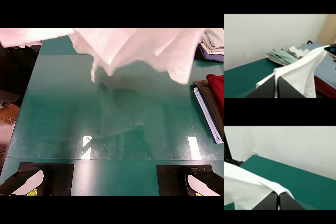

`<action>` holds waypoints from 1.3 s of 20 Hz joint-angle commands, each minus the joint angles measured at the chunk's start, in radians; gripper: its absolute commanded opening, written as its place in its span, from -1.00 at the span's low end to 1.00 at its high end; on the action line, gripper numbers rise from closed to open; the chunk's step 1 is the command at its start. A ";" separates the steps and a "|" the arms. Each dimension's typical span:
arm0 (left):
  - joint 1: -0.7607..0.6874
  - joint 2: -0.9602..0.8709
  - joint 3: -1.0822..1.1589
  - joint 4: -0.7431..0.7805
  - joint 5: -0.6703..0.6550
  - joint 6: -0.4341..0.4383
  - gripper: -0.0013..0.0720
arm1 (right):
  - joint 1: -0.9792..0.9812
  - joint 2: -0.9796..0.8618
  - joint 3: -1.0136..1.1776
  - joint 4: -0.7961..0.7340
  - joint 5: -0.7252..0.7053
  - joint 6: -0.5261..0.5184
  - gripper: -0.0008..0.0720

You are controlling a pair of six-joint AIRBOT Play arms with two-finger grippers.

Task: Fold the shirts.

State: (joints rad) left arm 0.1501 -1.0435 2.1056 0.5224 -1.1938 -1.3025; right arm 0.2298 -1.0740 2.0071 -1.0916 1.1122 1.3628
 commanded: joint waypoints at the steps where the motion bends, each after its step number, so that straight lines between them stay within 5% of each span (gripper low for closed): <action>1: 0.000 0.000 0.005 -0.077 -0.059 0.000 -0.90 | -0.005 0.001 0.074 -0.008 0.002 0.002 -0.94; 5: 0.000 0.000 -0.170 -0.027 -0.117 -0.005 -0.90 | 0.010 -0.116 0.039 0.000 0.015 0.060 -0.94; 11: 0.000 -0.041 -0.713 0.310 -0.151 -0.033 -0.90 | 0.099 -0.451 -0.124 -0.002 0.120 0.070 -0.94; 15: 0.000 -0.147 -0.962 0.397 -0.009 0.005 -0.90 | 0.119 -0.665 -0.133 0.000 0.029 0.069 -0.94; 20: 0.000 -0.270 -0.977 0.413 0.211 0.013 -0.90 | 0.131 -0.780 -0.133 0.077 -0.144 0.069 -0.91; 21: 0.000 -0.277 -0.977 0.410 0.261 0.012 -0.90 | 0.130 -0.790 -0.133 0.111 -0.180 0.069 -0.73; 22: 0.000 -0.278 -0.977 0.409 0.313 0.012 -0.89 | 0.126 -0.795 -0.133 0.143 -0.216 0.069 -0.22; 23: 0.000 -0.278 -0.975 0.406 0.351 0.012 -0.56 | 0.119 -0.797 -0.132 0.175 -0.249 0.069 0.18; 24: 0.001 -0.278 -0.970 0.405 0.380 0.010 0.10 | 0.112 -0.796 -0.132 0.206 -0.270 0.069 0.28; 25: 0.001 -0.278 -0.958 0.407 0.395 0.009 0.40 | 0.102 -0.793 -0.131 0.238 -0.275 0.069 0.27; 26: 0.001 -0.278 -0.939 0.409 0.393 0.010 0.39 | 0.086 -0.785 -0.132 0.248 -0.263 0.069 0.27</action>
State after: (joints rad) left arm 0.1501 -1.3121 1.1473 0.9291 -0.8936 -1.2926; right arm 0.3393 -1.8538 1.8751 -0.9283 0.9031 1.4330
